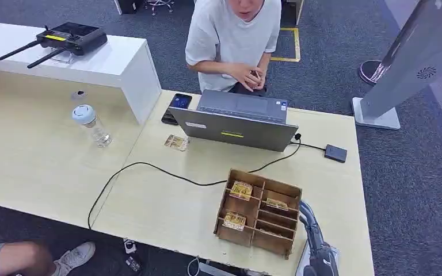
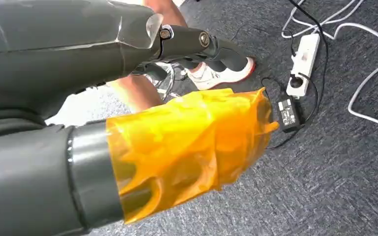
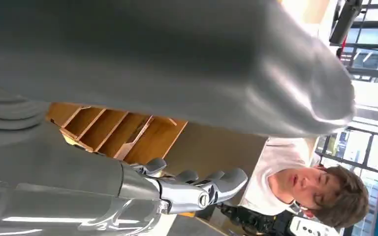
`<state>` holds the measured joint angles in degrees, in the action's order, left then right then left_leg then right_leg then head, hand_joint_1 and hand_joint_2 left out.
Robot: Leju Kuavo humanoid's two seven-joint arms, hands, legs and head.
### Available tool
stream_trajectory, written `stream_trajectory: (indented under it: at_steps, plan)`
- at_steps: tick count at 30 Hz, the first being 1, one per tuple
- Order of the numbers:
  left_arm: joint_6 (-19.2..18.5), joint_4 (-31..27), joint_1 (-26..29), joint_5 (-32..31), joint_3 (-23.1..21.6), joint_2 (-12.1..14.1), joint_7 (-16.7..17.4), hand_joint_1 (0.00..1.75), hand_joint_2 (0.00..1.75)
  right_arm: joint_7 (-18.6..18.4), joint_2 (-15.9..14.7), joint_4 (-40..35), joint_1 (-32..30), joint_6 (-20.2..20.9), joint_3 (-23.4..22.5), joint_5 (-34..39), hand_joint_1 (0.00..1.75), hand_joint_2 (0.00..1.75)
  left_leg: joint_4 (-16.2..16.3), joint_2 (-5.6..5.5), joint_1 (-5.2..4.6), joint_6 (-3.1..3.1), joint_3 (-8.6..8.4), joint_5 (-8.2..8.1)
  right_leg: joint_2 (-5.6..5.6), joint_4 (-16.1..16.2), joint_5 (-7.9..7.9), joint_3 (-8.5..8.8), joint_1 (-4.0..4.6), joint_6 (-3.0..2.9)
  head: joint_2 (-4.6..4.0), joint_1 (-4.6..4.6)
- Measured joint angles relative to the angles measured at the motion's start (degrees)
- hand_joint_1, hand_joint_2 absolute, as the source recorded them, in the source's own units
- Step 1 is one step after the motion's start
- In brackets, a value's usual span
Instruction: Pass the card to the sensor for recognition and then transmit it.
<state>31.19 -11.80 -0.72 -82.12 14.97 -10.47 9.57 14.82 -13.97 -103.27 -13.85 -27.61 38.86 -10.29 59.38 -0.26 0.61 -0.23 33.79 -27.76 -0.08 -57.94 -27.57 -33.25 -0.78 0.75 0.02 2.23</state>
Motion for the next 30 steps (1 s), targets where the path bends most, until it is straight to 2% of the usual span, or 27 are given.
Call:
stream_trajectory:
  at_steps: [30]
  plan:
    - [0.0,0.0,0.0,-0.2,0.0,0.0,0.0,0.0,0.0,0.0,0.0,0.2,0.7,0.6,0.1,-0.5,0.0,0.0,0.0,0.0,0.0,0.0,0.0,0.0,0.0,0.0,0.0,0.0,0.0,0.0,0.0,0.0]
